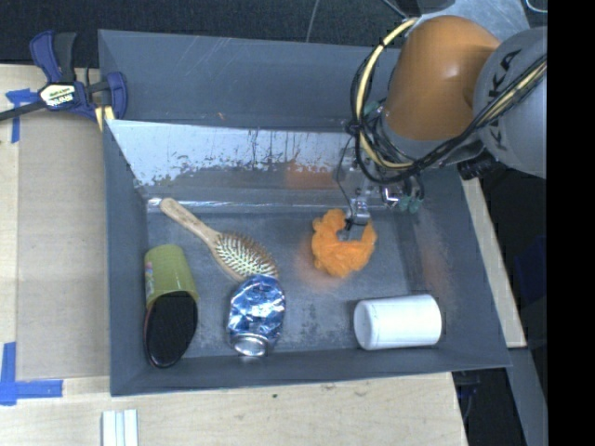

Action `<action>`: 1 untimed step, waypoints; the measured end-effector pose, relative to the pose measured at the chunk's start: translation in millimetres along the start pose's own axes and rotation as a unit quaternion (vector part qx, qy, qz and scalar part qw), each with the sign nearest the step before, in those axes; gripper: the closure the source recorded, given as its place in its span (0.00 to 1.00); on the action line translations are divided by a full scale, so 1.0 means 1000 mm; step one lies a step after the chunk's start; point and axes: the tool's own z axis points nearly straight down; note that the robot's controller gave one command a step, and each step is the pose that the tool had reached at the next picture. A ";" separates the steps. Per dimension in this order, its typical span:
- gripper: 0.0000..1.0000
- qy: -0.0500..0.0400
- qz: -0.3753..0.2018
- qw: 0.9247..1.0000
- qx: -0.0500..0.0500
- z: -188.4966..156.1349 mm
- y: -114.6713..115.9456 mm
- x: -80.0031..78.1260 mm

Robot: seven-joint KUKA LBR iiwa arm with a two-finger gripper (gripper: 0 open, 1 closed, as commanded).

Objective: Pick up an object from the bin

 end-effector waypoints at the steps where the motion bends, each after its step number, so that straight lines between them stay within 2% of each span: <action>1: 0.00 0.003 -0.019 1.000 0.001 0.081 -0.057 -0.006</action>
Offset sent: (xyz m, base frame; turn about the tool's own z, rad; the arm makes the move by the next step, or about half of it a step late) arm 0.0015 -0.0524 -0.0762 -0.0439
